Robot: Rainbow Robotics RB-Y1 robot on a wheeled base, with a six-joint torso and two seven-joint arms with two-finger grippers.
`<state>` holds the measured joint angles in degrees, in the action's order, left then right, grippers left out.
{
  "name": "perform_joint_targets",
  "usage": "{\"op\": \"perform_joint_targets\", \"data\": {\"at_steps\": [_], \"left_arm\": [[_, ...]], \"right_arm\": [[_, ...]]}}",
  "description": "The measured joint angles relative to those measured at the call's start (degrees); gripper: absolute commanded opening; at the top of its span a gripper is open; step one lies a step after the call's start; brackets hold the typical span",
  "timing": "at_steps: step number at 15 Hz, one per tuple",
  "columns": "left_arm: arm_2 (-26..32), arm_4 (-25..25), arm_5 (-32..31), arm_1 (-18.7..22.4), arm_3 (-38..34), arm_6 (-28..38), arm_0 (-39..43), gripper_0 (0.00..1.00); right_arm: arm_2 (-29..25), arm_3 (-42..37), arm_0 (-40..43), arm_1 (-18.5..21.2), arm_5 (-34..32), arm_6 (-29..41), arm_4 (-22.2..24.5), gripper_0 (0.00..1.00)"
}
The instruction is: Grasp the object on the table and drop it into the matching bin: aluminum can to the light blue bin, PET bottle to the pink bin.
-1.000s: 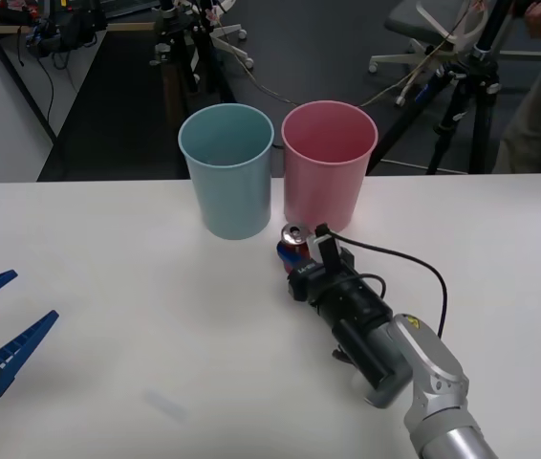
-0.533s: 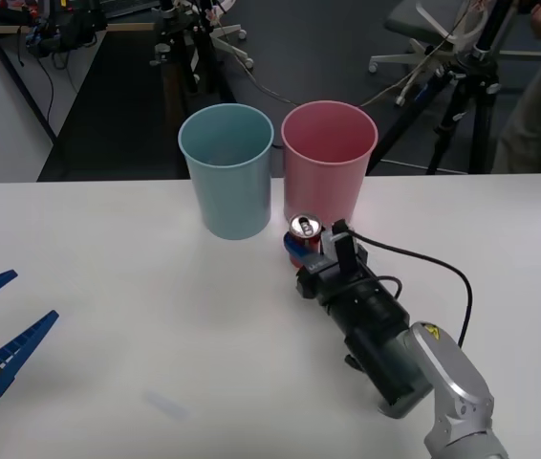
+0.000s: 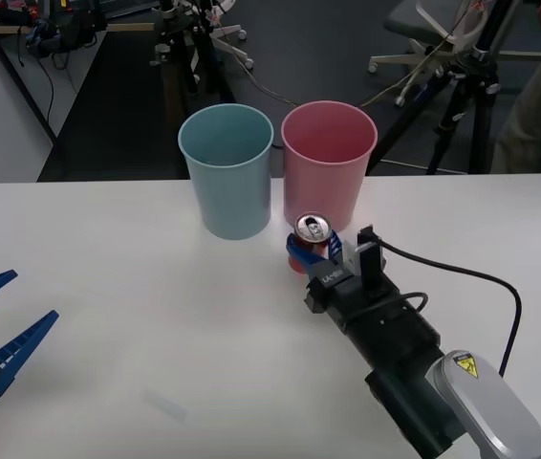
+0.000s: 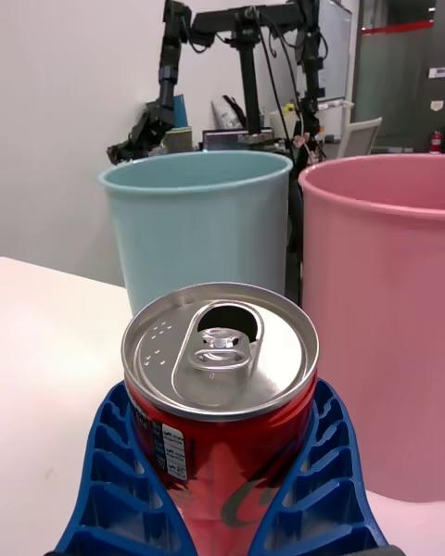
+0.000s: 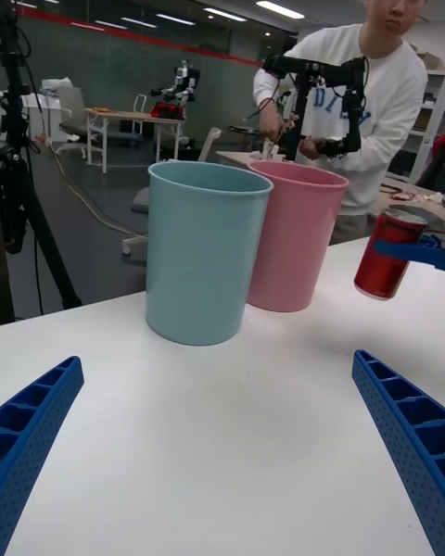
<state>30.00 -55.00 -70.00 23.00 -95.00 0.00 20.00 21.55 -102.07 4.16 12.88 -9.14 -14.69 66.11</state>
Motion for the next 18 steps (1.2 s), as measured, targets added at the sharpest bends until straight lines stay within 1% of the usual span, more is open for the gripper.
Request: {"op": "perform_joint_targets", "data": {"at_steps": [7, 10, 12, 14, 18], "left_arm": [[0.0, 0.0, 0.0, 0.0, 0.0, 0.0, 0.0, 1.0], [0.0, 0.0, 0.0, 0.0, 0.0, 0.0, 0.0, 1.0], [0.0, 0.0, 0.0, 0.0, 0.0, 0.0, 0.0, 1.0], [0.0, 0.0, 0.0, 0.0, 0.0, 0.0, 0.0, 1.0], [0.0, 0.0, 0.0, 0.0, 0.0, 0.0, 0.0, 1.0]], "right_arm": [[0.0, -11.1, -0.1, 0.6, 1.1, 21.7, 19.5, 0.0], [-0.2, -14.2, -2.2, 0.5, 1.1, 29.1, 26.5, 0.0], [-0.3, -13.6, -5.3, -0.4, 1.1, 33.0, 29.3, 0.0], [-0.8, -11.5, -9.0, -1.9, 1.1, 35.0, 31.5, 0.0], [-2.7, -3.8, -18.1, -4.7, 1.6, 35.2, 31.8, 0.0]]}}
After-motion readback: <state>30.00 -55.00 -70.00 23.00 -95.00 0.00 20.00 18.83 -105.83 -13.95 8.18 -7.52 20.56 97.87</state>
